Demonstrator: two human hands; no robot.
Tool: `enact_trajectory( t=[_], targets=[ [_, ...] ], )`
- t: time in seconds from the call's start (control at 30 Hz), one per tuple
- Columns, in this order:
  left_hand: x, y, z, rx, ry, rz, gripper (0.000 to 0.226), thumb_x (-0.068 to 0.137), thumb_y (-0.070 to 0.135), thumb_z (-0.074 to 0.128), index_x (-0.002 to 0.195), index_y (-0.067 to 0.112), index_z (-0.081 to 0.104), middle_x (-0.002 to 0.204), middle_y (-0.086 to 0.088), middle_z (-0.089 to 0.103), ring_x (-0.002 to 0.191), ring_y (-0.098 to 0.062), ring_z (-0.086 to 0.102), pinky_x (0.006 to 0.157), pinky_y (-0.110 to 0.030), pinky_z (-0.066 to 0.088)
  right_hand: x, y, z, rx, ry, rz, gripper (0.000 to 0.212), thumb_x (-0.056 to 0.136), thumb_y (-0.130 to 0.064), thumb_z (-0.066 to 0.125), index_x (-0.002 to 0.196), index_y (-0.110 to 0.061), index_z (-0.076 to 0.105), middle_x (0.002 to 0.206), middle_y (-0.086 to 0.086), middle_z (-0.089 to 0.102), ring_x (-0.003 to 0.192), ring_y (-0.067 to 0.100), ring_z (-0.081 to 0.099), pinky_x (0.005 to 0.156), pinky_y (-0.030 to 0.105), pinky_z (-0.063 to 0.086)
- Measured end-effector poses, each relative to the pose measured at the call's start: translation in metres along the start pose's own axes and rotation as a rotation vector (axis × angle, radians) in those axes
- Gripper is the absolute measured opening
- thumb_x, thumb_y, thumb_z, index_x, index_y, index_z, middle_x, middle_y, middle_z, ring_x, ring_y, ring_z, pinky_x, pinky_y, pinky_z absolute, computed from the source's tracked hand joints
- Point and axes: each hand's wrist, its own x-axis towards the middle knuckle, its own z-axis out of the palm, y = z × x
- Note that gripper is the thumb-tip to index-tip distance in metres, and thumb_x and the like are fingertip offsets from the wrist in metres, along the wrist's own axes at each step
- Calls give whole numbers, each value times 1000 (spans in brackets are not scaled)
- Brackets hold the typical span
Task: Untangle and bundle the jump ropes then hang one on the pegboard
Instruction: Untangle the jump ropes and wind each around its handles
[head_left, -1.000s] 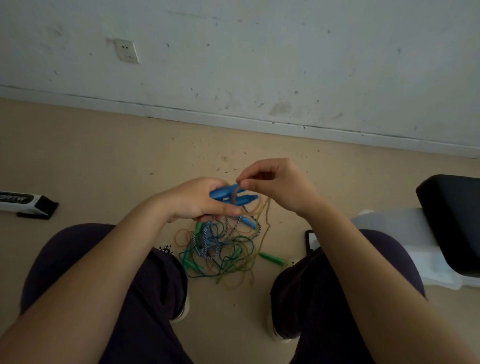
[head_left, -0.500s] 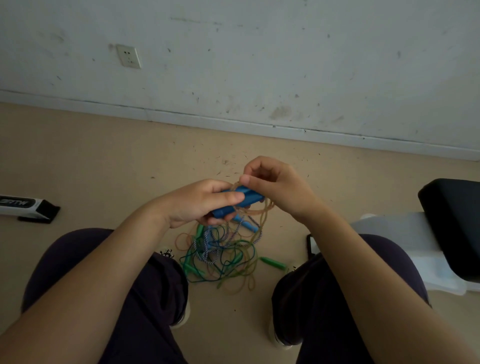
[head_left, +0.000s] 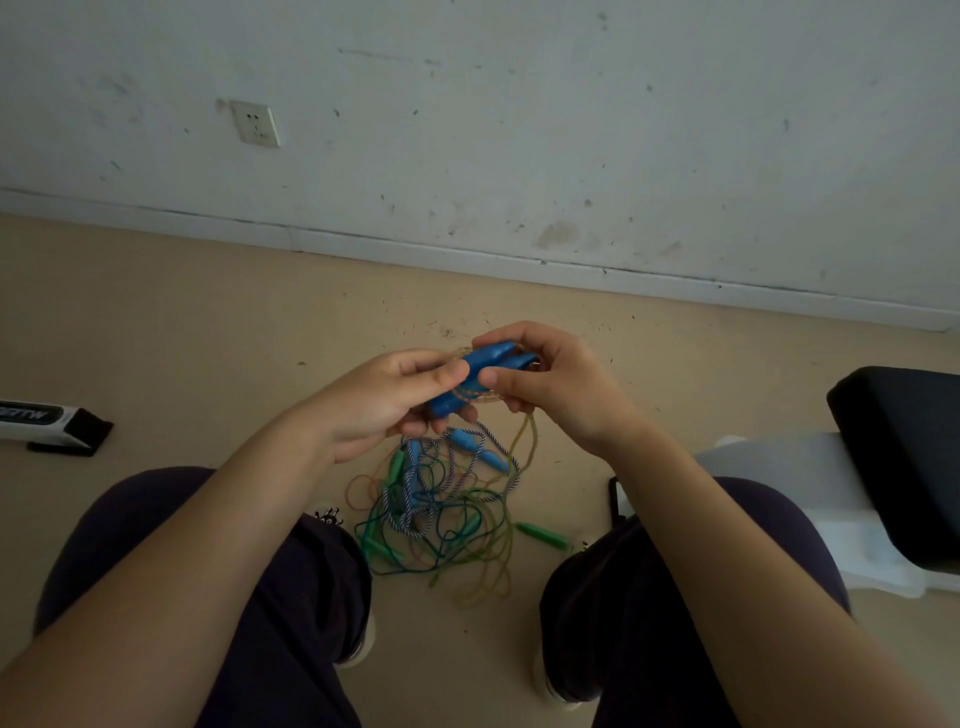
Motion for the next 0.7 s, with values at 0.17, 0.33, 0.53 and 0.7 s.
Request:
enact_trajectory(
  t=[0.17, 0.33, 0.53, 0.7],
  targets=[
    [-2, 1, 0, 138, -7, -38, 44, 86, 47, 63, 116, 14, 60, 80, 0, 69, 65, -8, 54, 49, -14, 38, 2, 4, 4, -44, 31, 26, 18, 95, -17, 64, 110, -8, 69, 81, 2, 64, 58, 12, 54, 54, 20, 47],
    [-2, -1, 3, 137, -31, -53, 25, 99, 30, 57, 115, 12, 51, 74, 1, 68, 56, -9, 51, 42, -17, 33, 3, 7, 10, -14, 20, 47, 17, 98, -19, 59, 106, -5, 63, 77, 2, 62, 55, 14, 52, 50, 21, 46],
    [-2, -2, 2, 95, -55, -15, 18, 102, 22, 53, 113, 9, 51, 78, -1, 69, 59, -9, 51, 44, -18, 33, 4, 5, 1, 139, -53, 111, 22, 94, -19, 64, 108, -3, 68, 82, 7, 66, 55, 16, 54, 52, 21, 46],
    [0, -3, 4, 8, -19, 73, 24, 94, 28, 59, 109, 11, 52, 82, -5, 66, 63, -11, 53, 45, -19, 34, 2, 4, -2, 316, -217, 163, 24, 93, -25, 63, 108, -7, 69, 87, 11, 67, 68, 17, 59, 62, 23, 50]
  ],
)
